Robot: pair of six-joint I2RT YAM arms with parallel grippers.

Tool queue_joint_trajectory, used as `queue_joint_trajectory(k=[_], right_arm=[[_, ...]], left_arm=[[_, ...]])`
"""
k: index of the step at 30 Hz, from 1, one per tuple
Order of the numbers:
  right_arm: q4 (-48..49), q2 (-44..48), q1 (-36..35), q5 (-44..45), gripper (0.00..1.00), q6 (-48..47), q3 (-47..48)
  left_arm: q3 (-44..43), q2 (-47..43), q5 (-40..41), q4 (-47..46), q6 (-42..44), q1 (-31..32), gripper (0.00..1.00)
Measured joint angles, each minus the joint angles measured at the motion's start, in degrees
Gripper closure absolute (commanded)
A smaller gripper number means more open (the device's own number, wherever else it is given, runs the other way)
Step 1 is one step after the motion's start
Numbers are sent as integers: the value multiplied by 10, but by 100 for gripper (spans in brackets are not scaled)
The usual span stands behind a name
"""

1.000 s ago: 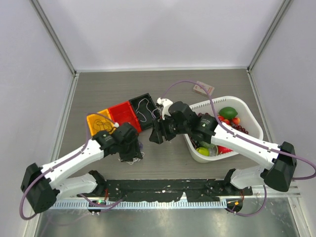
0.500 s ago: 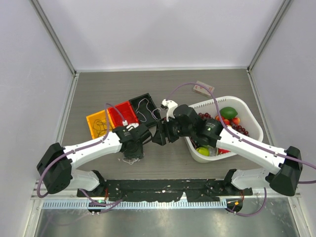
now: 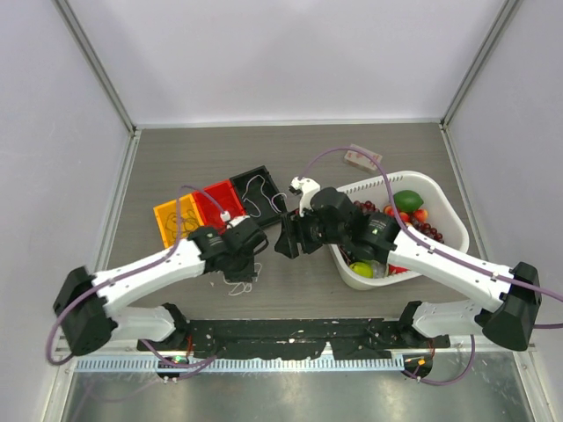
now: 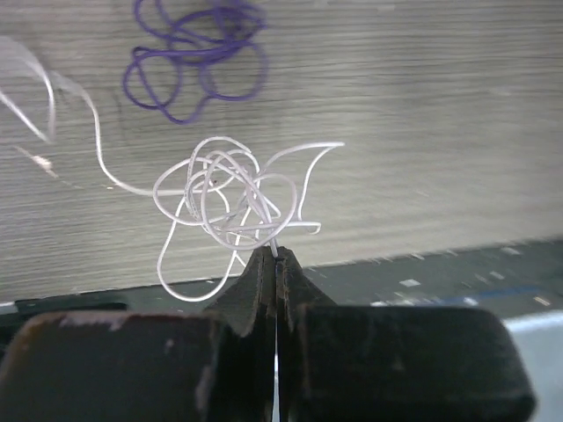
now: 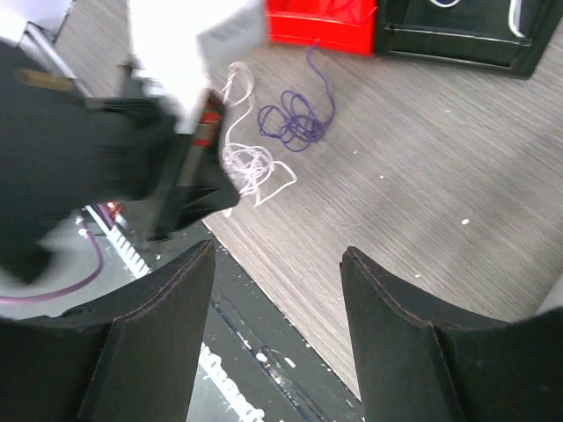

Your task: Untangle the cables

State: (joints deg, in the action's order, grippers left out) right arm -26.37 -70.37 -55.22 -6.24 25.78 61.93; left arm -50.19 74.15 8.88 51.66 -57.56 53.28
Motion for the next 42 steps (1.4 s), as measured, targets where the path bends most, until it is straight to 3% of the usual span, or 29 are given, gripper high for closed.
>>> queue_joint_trajectory(k=[7,15,17,21,30,32,34,36,38,39,42], right_arm=[[-19,21,17,43,31,-19,0],[64,87,43,-97,24,-16,-24],[81,94,42,-125,26,-14,-26],[97,93,42,-143,42,-12,-29],[97,84,42,-130,45,-1,-47],[98,76,42,-133,50,2,-49],[101,67,42,-134,65,6,-51],[102,57,42,-134,98,9,-51],[101,50,42,-134,99,14,-51],[101,49,42,-133,99,13,-51],[90,51,42,-123,99,16,-42]], left_arm=[[-45,-178,-59,-43,-21,2,100],[-87,-201,-100,-64,-35,2,100],[-89,-203,-107,-69,-33,2,100],[-89,-212,-117,-73,-31,2,100],[-89,-240,-137,-96,-31,2,100],[-89,-240,-144,-103,-31,2,100],[-89,-240,-151,-112,-30,2,100],[-89,-239,-156,-122,-30,2,100],[-89,-240,-160,-129,-28,2,100],[-89,-240,-160,-131,-25,2,97],[-89,-241,-143,-120,-23,2,53]])
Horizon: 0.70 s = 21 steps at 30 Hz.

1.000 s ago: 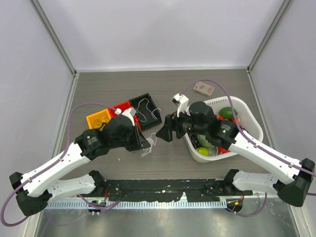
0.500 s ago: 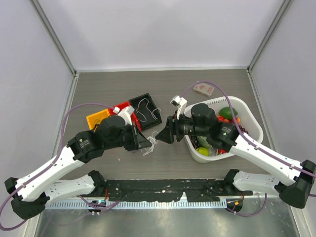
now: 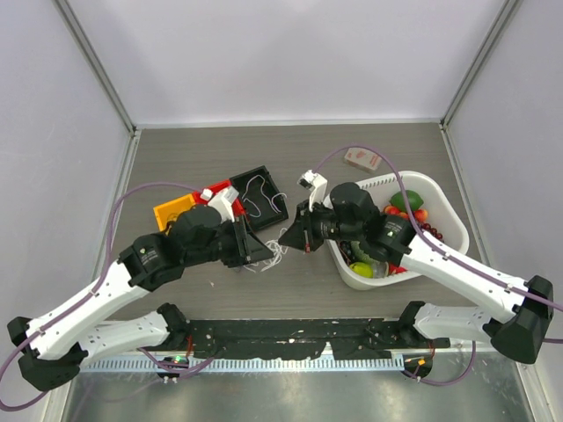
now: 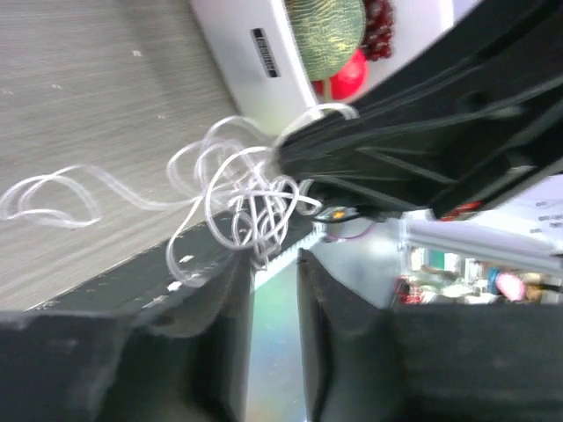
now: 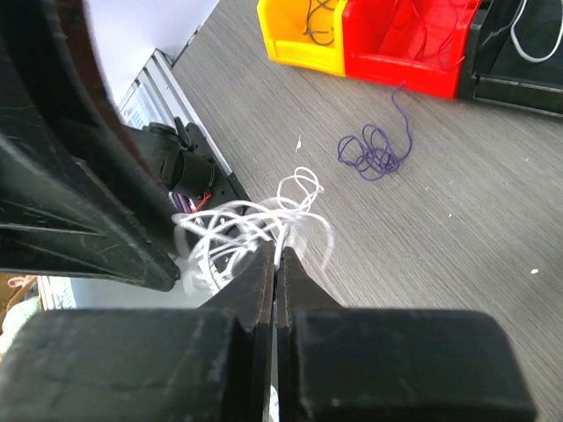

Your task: Untangle the cables

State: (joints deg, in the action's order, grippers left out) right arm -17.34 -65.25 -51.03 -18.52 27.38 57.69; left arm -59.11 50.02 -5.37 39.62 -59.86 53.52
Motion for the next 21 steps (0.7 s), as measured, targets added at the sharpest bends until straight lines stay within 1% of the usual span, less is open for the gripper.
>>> queue_joint_trajectory(k=[2,3,5,7,11,12,14,16,18,19,21], right_arm=[[-8,4,0,4,99,2,11],[-14,9,0,4,99,4,20],[-18,16,0,0,99,11,35],[-18,20,0,-9,99,18,54],[-20,23,0,-11,99,30,77],[-20,23,0,-11,99,34,83],[-23,23,0,-10,99,43,93],[-25,22,0,-8,99,52,104],[-27,18,0,-8,99,61,119],[-27,15,0,-8,99,64,125],[-28,11,0,-7,99,69,134]], left_arm=[[0,-4,28,23,-3,0,38],[0,-8,43,35,-8,0,34],[1,-24,75,52,-17,0,32],[11,-52,103,51,-28,0,31],[50,-107,125,34,-32,0,40],[61,-116,123,24,-30,0,40],[76,-116,110,1,-23,0,37],[80,-100,85,-21,-11,0,34],[79,-83,59,-51,0,0,33],[79,-74,46,-68,5,0,35],[79,-57,23,-94,14,0,48]])
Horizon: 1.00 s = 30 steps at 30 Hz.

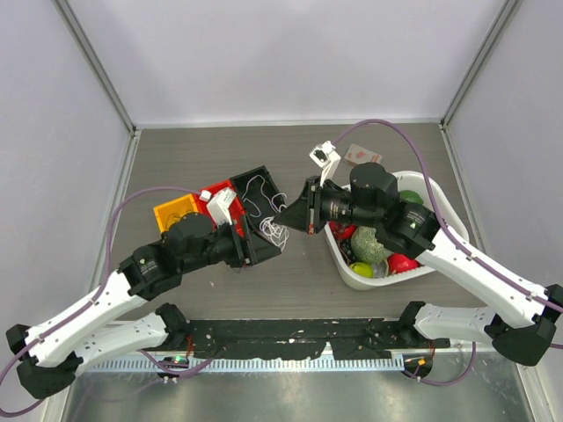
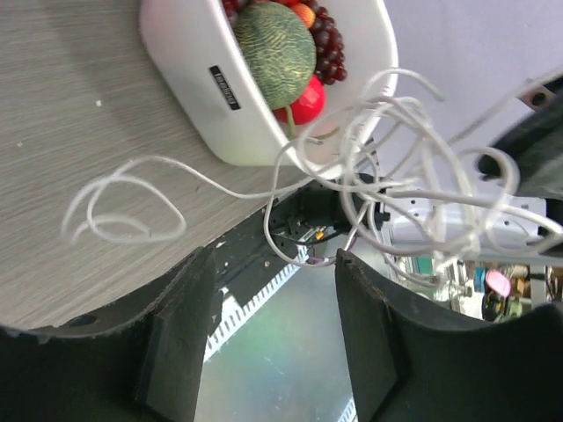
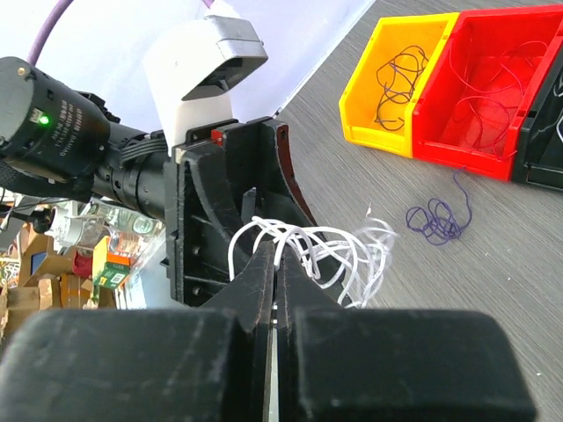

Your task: Untangle the cables

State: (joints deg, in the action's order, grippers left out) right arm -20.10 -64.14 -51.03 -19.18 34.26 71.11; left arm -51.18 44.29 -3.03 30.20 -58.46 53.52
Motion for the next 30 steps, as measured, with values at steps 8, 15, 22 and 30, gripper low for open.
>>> queue_joint_trajectory(k=[8,15,22,30], right_arm=[[-4,0,0,12,99,8,1],[-5,0,0,21,99,19,1],[0,-8,0,21,99,26,1],[8,-13,0,21,99,32,1]], left_arm=[[8,-29,-32,-61,9,0,62],[15,-69,-32,-70,9,0,43],[-3,-24,-32,-79,19,0,47],[-10,13,-19,-82,22,0,61]])
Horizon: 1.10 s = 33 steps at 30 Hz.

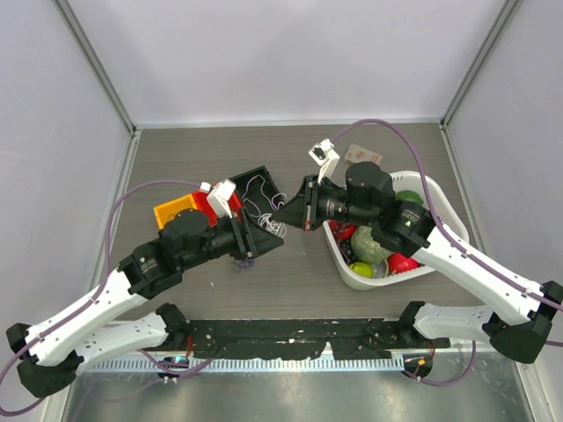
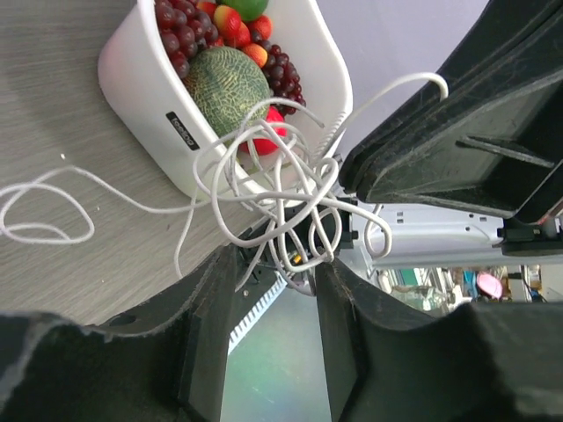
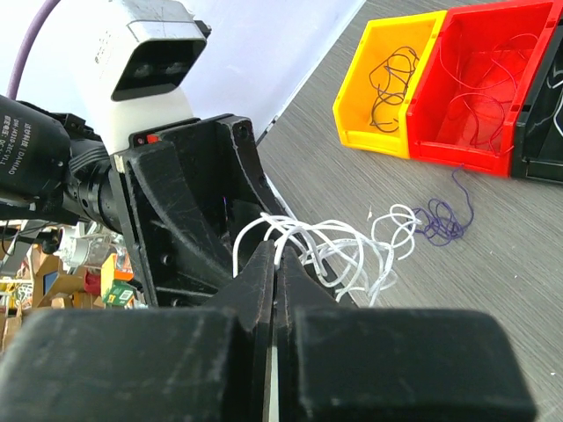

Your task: Untangle the cables

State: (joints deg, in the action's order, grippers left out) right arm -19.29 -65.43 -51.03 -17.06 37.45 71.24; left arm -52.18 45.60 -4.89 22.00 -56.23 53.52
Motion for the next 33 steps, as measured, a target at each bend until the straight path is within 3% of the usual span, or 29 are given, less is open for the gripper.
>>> queue_joint_trajectory(k=[6,11,16,22,26,33], right_arm=[[0,0,0,1,99,2,0],[0,0,0,14,99,2,0],[-24,6,-2,58,99,-3,2],[-68,67,-3,212,99,-9,4],[-90,112,-17,244,99,-8,-1],[-110,112,-22,281,99,-16,-5]], left_arm=[[-5,-5,44,18,7,0,100],[-15,-16,101,97,-1,0,100],[-5,-66,183,204,-64,0,100],[5,-125,248,349,-161,0,100],[4,-158,246,313,-186,7,100],[-10,-187,241,317,-213,9,100]])
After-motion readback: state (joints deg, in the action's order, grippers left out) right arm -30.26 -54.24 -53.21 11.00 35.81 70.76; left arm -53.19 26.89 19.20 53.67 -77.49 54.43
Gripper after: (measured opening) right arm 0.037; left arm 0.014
